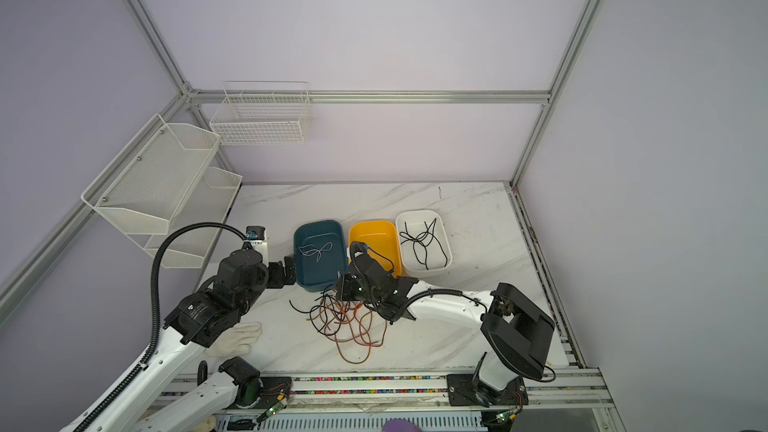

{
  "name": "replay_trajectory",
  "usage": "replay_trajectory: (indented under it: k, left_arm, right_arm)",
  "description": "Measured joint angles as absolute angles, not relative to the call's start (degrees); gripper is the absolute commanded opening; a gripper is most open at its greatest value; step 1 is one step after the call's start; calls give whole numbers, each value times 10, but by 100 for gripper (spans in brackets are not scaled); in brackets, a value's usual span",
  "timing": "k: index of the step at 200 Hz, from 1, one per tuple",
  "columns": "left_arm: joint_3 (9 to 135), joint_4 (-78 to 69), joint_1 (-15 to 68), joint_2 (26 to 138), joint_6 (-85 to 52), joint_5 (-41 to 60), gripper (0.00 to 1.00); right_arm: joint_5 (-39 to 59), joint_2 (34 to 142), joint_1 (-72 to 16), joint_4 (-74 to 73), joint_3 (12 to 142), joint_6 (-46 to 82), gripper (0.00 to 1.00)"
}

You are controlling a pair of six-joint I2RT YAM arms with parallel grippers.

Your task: Untangle the cables

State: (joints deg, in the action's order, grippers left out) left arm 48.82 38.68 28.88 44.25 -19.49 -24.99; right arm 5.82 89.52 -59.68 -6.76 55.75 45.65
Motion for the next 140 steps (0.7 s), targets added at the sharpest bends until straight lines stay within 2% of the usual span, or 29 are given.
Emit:
replay_trajectory:
  k: [38,140]
  left_arm:
    - [488,387,289,442,-195,-249,100]
    - [488,387,289,444,-195,-248,100]
  right_arm:
    - [54,878,-604,-18,592,403,0]
    - [88,738,-605,27,635,287,0]
